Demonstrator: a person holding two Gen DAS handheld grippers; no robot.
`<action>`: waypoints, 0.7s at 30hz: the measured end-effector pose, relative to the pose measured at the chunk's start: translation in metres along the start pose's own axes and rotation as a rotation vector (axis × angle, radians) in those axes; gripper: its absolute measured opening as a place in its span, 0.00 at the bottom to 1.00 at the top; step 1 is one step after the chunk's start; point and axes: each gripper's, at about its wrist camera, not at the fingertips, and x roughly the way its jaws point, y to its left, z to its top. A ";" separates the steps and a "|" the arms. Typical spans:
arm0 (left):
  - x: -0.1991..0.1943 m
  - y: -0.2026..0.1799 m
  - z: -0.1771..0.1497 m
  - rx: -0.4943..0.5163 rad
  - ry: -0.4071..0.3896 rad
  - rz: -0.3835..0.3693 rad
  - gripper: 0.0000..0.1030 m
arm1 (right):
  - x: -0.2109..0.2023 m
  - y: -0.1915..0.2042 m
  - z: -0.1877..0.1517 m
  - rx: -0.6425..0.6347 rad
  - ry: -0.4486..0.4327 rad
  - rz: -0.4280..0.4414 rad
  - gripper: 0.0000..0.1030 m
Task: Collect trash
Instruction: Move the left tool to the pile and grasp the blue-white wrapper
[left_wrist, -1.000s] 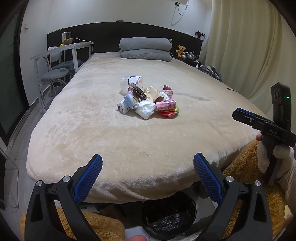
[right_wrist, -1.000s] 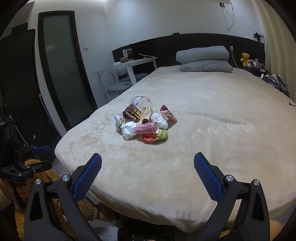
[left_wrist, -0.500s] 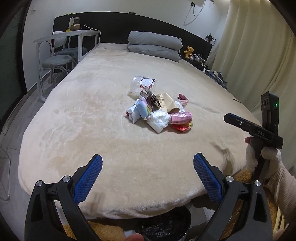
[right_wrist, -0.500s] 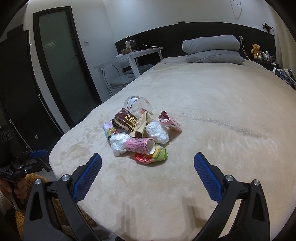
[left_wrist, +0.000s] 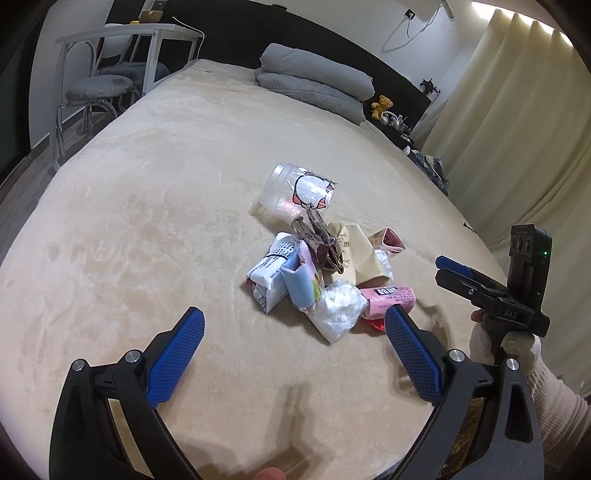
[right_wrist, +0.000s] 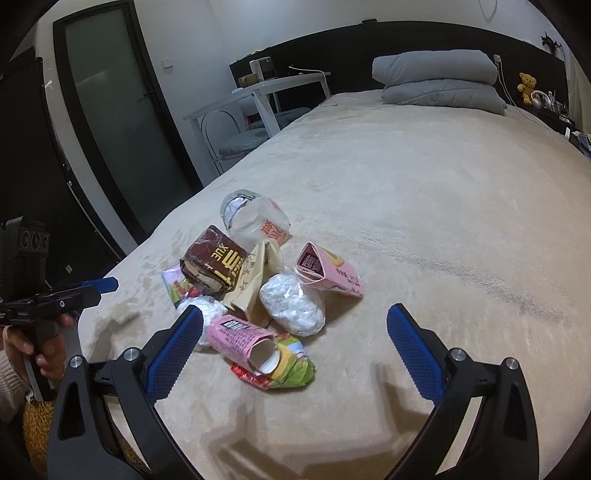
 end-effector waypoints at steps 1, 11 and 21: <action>0.006 0.000 0.003 0.001 0.007 -0.011 0.92 | 0.004 -0.003 0.002 0.004 0.004 0.006 0.95; 0.055 -0.013 0.025 0.094 0.061 -0.044 0.82 | 0.036 -0.021 0.020 0.038 0.039 0.068 0.91; 0.068 -0.009 0.026 0.117 0.088 -0.039 0.52 | 0.064 -0.029 0.023 0.034 0.095 0.119 0.82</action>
